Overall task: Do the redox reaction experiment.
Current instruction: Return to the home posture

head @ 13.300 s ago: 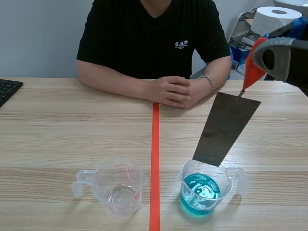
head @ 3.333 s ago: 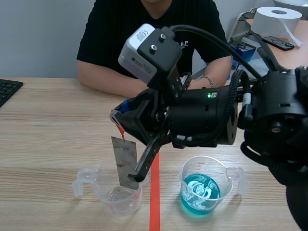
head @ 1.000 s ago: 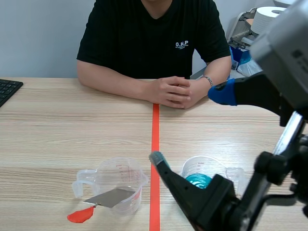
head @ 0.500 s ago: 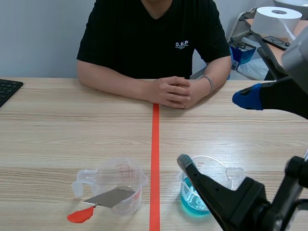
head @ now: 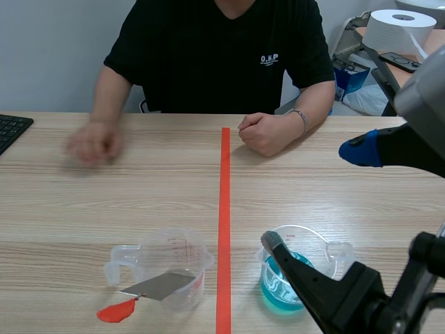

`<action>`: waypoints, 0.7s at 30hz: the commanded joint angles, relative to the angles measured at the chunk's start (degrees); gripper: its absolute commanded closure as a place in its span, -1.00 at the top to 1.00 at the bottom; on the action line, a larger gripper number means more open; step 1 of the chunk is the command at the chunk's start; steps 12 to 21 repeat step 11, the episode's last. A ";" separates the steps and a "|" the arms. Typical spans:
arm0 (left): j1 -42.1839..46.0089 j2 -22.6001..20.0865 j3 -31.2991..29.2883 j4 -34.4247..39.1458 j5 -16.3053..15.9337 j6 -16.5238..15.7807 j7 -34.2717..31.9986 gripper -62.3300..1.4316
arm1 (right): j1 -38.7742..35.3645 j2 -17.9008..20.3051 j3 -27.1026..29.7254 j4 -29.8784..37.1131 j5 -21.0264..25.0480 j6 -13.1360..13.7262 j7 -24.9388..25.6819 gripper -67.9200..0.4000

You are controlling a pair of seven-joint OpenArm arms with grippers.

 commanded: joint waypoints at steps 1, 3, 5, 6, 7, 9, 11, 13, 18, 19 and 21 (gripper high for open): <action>0.59 -0.04 0.07 0.76 -0.20 -0.13 -0.37 -0.87 | 0.66 -0.04 -0.22 0.30 0.42 -0.46 0.37 1.00; 0.59 -0.04 0.07 0.76 -0.20 -0.13 -0.37 -0.87 | 0.66 -0.04 -0.22 0.30 0.42 -0.46 0.15 1.00; 0.59 -0.04 0.07 0.76 -0.20 -0.13 -0.37 -0.87 | 0.66 -0.04 -0.22 0.30 0.42 -0.46 0.17 1.00; 0.59 -0.04 0.07 0.76 -0.20 -0.13 -0.37 -0.87 | 0.66 -0.04 -0.22 0.30 0.42 -0.46 0.17 1.00; 0.59 -0.04 0.07 0.76 -0.20 -0.13 -0.37 -0.87 | 0.66 -0.04 -0.22 0.30 0.42 -0.46 0.17 1.00; 0.59 -0.04 0.07 0.76 -0.20 -0.13 -0.37 -0.87 | 0.66 -0.04 -0.22 0.30 0.42 -0.48 0.17 1.00; 0.59 -0.04 0.07 0.76 -0.20 -0.13 -0.37 -0.87 | 0.66 -0.04 -0.22 0.30 0.42 -0.66 0.17 1.00; 0.59 -0.04 0.07 0.76 -0.20 -0.13 -0.37 -0.87 | 0.66 -0.04 -0.22 0.30 0.42 -0.66 0.17 1.00; 0.59 -0.04 0.07 0.76 -0.20 -0.13 -0.37 -0.87 | 0.66 -0.04 -0.22 0.30 0.42 -0.66 0.17 1.00; 0.59 -0.04 0.07 0.76 -0.20 -0.13 -0.37 -0.87 | 0.66 -0.04 -0.22 0.30 0.42 -0.66 0.17 1.00; 0.59 -0.04 0.07 0.76 -0.20 -0.13 -0.37 -0.87 | 0.66 -0.04 -0.22 0.30 0.42 -0.66 0.17 1.00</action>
